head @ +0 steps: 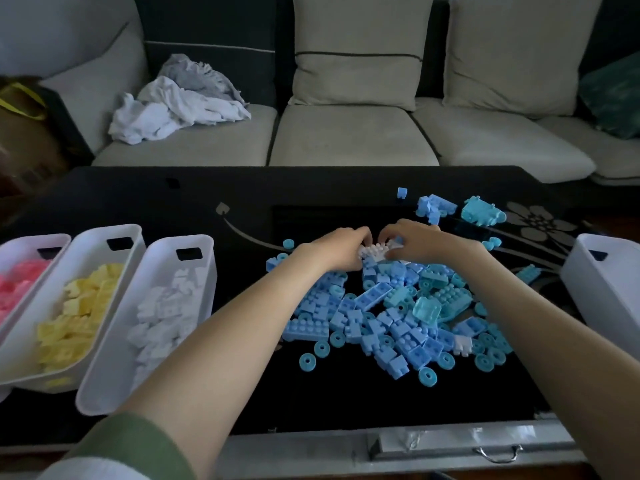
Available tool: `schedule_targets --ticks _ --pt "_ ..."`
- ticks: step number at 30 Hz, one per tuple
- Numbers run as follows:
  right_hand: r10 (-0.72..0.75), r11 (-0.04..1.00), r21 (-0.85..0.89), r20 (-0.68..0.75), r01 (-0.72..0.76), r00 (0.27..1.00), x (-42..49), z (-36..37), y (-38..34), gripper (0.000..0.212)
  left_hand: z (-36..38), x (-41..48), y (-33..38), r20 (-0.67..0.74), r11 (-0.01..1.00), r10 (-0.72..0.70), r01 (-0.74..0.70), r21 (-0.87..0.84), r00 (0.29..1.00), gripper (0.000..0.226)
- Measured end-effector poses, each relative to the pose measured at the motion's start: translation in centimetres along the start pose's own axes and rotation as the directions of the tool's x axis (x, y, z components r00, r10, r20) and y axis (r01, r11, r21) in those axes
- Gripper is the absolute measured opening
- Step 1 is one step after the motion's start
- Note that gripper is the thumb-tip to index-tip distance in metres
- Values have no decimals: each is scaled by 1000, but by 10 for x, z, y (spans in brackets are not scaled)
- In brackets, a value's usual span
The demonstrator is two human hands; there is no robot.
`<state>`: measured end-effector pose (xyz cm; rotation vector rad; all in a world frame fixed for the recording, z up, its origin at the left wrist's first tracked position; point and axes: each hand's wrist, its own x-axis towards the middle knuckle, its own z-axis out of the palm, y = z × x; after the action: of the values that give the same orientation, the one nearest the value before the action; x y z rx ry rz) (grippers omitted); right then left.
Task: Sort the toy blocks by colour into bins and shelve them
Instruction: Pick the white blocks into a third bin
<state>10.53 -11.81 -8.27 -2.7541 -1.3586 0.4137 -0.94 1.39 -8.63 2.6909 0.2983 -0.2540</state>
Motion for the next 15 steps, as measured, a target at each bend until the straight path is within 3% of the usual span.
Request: schedule_targets --ticks 5,11,15 --pt "-32 997 69 19 31 999 -4 0 -2 34 1 -5 2 -28 997 -20 22 69 999 30" --pt "-58 983 182 131 33 990 -5 2 -10 45 4 -13 -8 -113 994 -26 38 104 993 19" --pt "-54 977 210 65 39 996 -5 3 -12 41 7 -20 -9 -189 994 -23 44 105 982 21"
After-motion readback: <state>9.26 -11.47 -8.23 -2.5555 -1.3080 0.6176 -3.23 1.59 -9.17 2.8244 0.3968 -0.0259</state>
